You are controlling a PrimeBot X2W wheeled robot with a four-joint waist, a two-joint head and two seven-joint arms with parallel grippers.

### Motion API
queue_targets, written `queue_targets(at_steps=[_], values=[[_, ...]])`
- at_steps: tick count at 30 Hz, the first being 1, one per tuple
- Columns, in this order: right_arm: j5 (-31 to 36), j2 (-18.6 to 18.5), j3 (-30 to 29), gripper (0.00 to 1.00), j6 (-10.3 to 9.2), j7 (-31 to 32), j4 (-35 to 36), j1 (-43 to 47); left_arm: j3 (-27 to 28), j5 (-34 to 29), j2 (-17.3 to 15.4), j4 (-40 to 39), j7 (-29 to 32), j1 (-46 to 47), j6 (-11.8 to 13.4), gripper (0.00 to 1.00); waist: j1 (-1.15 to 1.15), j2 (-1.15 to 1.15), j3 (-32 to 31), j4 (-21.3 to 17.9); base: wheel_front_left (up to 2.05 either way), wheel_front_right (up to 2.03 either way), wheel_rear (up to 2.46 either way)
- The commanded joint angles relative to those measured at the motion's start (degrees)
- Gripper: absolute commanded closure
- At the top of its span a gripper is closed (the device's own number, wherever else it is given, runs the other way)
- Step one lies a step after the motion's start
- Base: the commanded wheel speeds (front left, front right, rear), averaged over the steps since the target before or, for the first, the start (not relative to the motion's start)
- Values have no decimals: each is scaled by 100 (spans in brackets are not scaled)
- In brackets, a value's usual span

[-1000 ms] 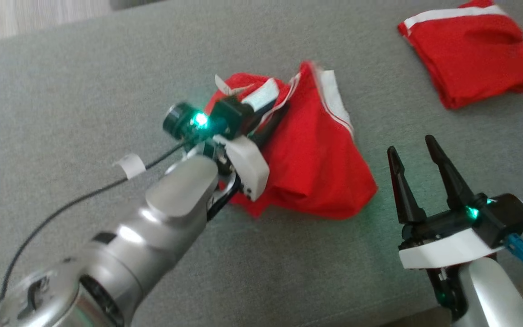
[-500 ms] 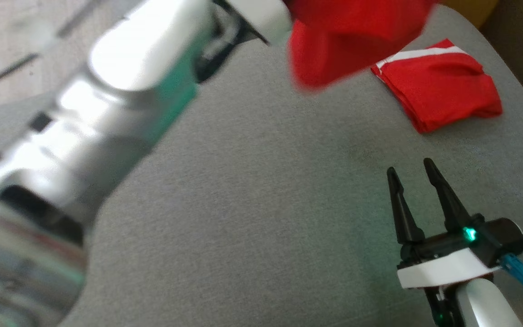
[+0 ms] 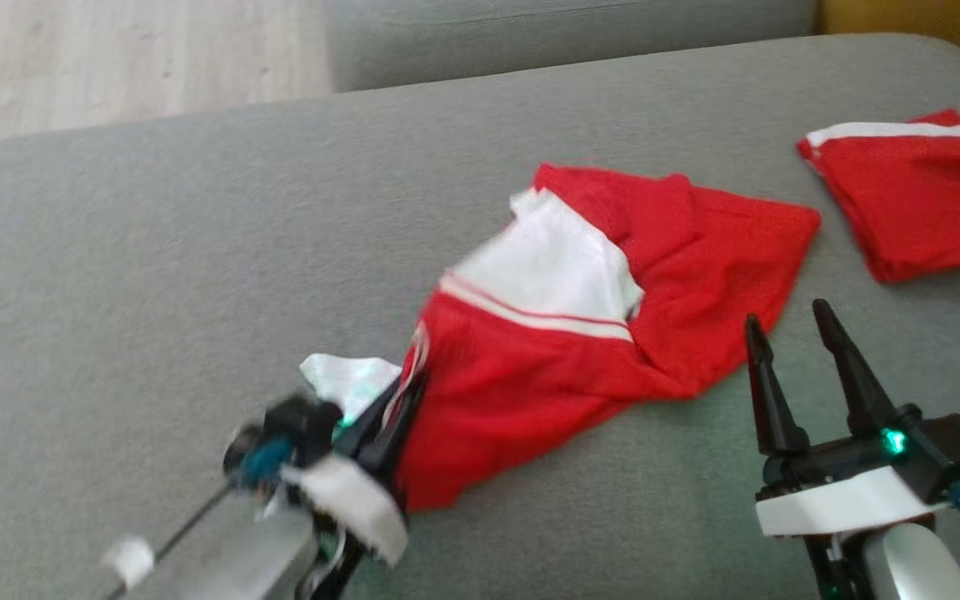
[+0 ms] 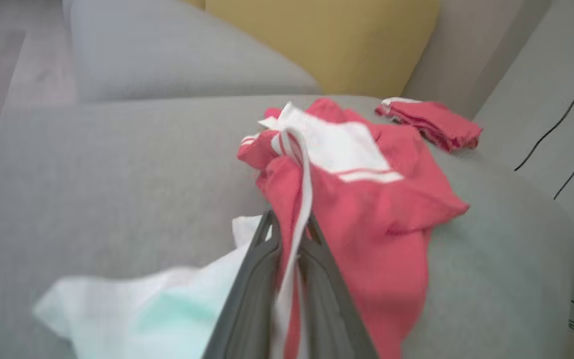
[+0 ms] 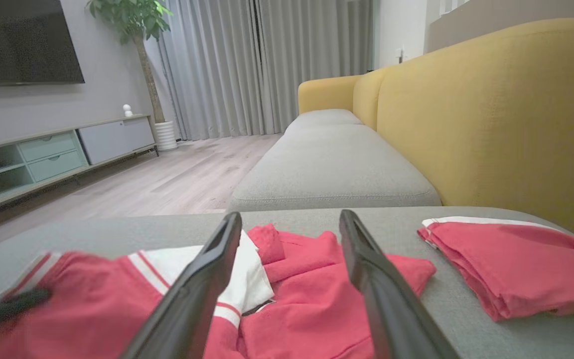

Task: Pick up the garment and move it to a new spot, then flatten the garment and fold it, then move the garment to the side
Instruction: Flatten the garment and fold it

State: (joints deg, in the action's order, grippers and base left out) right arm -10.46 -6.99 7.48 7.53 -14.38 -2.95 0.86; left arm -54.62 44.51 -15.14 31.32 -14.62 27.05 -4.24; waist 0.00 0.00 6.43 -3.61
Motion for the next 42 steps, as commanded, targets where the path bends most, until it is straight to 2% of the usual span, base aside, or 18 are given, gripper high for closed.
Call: queue_targets(at_steps=[1, 4, 5, 6, 10, 16, 20, 25, 29, 34, 42], values=[[48, -99, 78, 0, -4, -62, 205, -53, 428, -143, -54, -208, -37, 227, 44, 100, 0, 0, 46, 124, 0, 0, 0], [60, -120, 52, 0, -4, -62, 186, -10, 969, -522, 96, -335, -38, -405, 11, 100, 0, 0, -39, 267, 0, 0, 0], [63, -119, 63, 0, -4, -62, 178, 4, 1067, -611, 117, -367, -38, -505, -8, 54, 0, 0, -68, 290, 0, 0, 0], [65, -116, 77, 0, -4, -62, 168, 15, 1158, -707, 125, -406, -38, -580, -19, 0, 0, 0, -99, 305, 0, 0, 0], [62, -113, 111, 0, -4, -62, 148, 38, 1307, -979, 72, -543, -38, -686, -42, 0, 0, 0, -158, 316, 0, 0, 0], [50, -161, 109, 0, -4, -62, 200, 52, 1299, -1450, -124, -750, 182, -195, 248, 0, 0, 0, -44, 338, 0, 0, 0], [57, -238, 101, 0, -4, -62, 264, -50, 1140, -1744, 148, -703, 728, 755, 342, 0, 0, 0, 315, 288, 0, 0, 0], [80, -378, 85, 0, -4, -62, 352, -227, 876, -1835, 802, -48, 1221, 1821, 91, 0, 0, 0, 878, 218, 0, 0, 0], [94, -472, 82, 0, -4, -62, 418, -413, 659, -1810, 1115, 736, 1350, 2554, -106, 0, 0, 0, 1295, 89, 0, 0, 0], [82, -528, 88, 0, -4, -62, 459, -579, 364, -1633, 1218, 1580, 1345, 3144, -231, 0, 0, 0, 1664, -118, 0, 0, 0], [60, -506, 103, 0, -4, -62, 451, -668, -418, -961, 1225, 1698, 1190, 3547, -313, 0, 0, 0, 1950, -309, 0, 0, 0]])
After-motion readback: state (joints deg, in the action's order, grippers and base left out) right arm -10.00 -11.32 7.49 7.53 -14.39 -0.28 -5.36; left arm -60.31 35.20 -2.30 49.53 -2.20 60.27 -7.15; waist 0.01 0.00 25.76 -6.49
